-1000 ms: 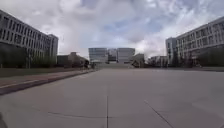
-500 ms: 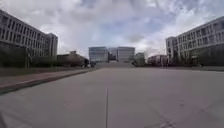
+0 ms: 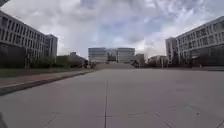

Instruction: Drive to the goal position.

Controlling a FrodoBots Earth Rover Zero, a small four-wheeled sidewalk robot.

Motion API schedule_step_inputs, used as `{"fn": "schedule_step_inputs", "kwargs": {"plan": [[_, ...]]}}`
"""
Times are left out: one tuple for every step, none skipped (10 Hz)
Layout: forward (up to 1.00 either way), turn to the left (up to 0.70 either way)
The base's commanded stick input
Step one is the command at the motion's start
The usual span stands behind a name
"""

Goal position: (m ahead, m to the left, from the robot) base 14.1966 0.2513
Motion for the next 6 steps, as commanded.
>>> {"fn": "schedule_step_inputs", "kwargs": {"plan": [[0.7, -0.15], [0.7, -0.25], [0.7, -0.35], [0.7, -0.35], [0.7, -0.35], [0.7, -0.35]]}}
